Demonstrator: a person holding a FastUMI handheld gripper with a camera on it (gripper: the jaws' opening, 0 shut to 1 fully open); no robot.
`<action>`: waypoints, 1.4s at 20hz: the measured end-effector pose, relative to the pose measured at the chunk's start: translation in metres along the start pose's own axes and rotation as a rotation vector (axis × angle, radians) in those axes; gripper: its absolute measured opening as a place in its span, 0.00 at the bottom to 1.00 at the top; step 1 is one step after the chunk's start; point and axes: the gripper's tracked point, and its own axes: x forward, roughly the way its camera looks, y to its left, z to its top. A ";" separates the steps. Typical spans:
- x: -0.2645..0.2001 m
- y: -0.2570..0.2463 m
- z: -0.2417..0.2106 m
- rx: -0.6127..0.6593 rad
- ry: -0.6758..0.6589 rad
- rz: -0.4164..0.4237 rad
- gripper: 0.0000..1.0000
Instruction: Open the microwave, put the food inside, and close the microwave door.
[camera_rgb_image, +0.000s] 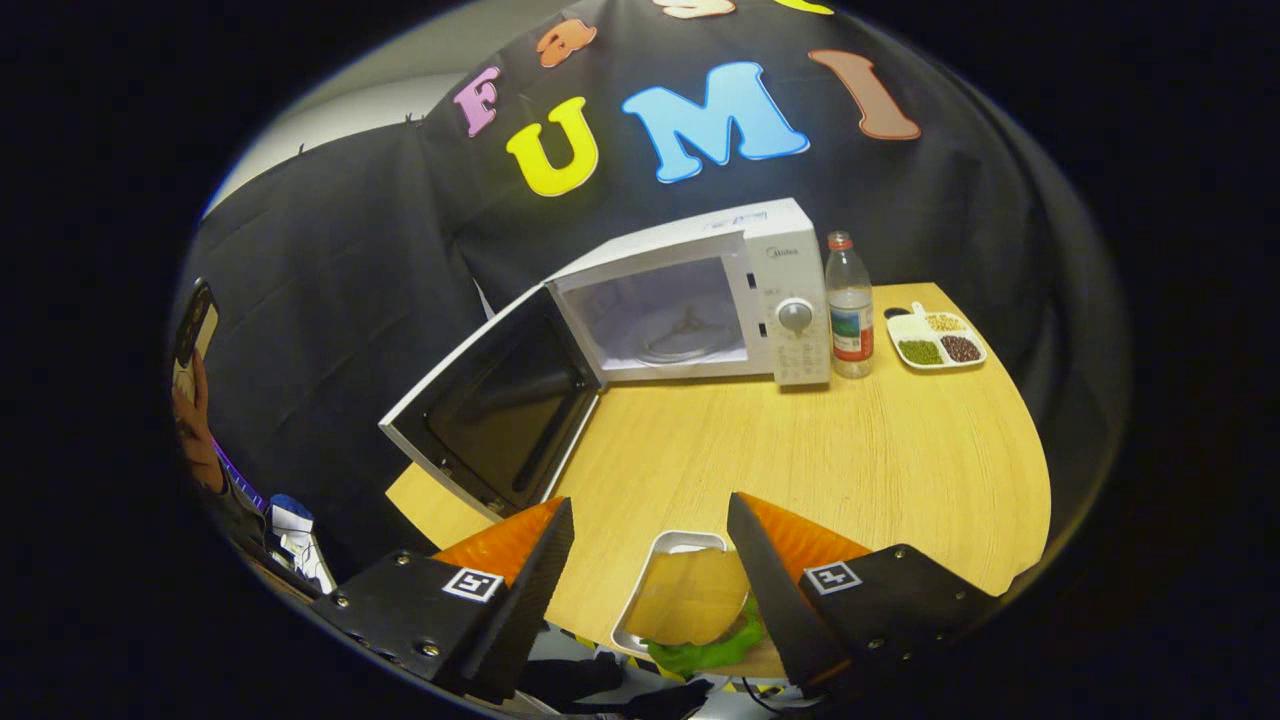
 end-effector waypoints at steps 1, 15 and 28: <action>0.001 -0.007 -0.008 0.007 0.021 -0.005 0.94; 0.022 -0.038 -0.086 0.314 0.245 0.039 0.86; 0.016 -0.022 -0.087 0.442 0.261 0.002 0.34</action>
